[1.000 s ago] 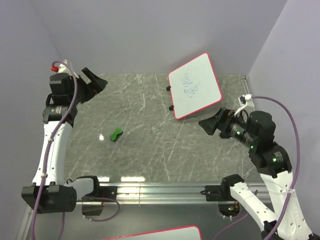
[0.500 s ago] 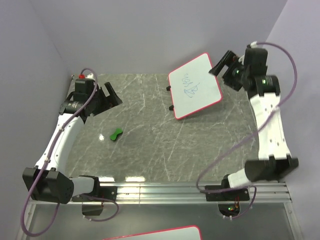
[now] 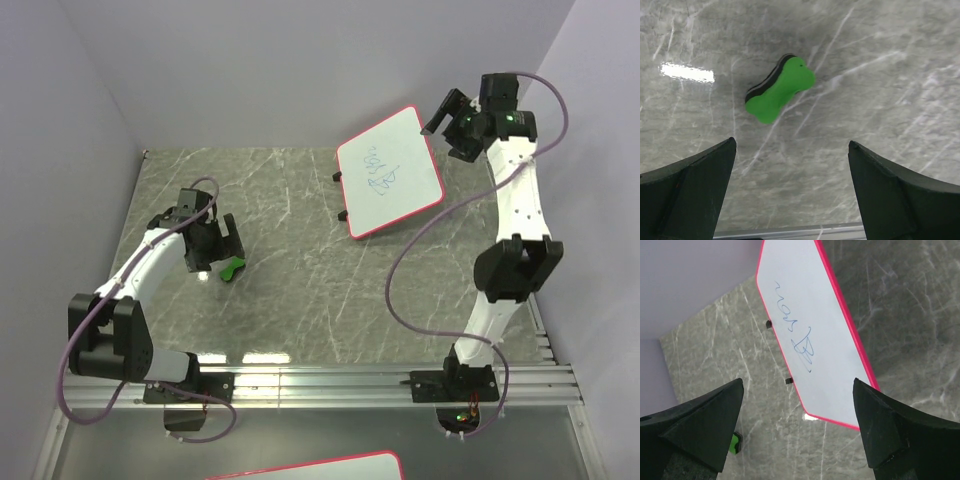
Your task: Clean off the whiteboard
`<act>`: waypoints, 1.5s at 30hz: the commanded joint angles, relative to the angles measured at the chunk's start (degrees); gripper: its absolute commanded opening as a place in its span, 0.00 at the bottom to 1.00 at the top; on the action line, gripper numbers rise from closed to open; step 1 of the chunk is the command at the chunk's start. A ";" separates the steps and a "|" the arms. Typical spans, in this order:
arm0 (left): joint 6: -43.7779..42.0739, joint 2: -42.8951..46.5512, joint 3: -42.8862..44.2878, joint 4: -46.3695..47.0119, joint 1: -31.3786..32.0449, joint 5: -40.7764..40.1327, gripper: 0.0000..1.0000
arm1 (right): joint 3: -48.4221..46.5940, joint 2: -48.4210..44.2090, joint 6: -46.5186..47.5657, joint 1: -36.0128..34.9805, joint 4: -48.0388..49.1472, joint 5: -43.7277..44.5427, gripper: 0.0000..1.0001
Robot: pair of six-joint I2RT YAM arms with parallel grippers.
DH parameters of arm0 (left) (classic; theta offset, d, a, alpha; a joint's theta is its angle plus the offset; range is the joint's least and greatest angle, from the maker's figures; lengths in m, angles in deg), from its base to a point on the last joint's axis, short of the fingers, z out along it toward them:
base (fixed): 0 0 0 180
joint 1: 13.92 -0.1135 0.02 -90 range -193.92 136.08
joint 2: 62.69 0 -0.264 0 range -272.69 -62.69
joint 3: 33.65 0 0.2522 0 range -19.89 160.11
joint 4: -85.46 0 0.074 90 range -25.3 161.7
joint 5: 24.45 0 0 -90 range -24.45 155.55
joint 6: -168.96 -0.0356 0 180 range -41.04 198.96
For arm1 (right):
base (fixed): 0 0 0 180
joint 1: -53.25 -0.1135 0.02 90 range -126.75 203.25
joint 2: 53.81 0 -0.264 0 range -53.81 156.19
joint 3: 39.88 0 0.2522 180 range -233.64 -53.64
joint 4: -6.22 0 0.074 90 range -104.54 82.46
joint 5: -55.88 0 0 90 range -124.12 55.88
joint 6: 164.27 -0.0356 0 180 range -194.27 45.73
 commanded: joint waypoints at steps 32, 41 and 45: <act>4.93 -2.84 -2.99 -0.03 0.47 -4.86 0.99 | -1.04 18.77 1.08 -0.13 8.05 -13.54 0.30; 2.29 -3.81 -0.79 -1.00 0.47 -6.71 0.98 | -1.04 20.62 1.43 -2.32 8.57 -15.12 0.00; 0.45 -3.89 -0.35 -0.39 0.47 -6.79 0.97 | -0.17 20.44 1.87 -5.57 8.66 -16.61 0.00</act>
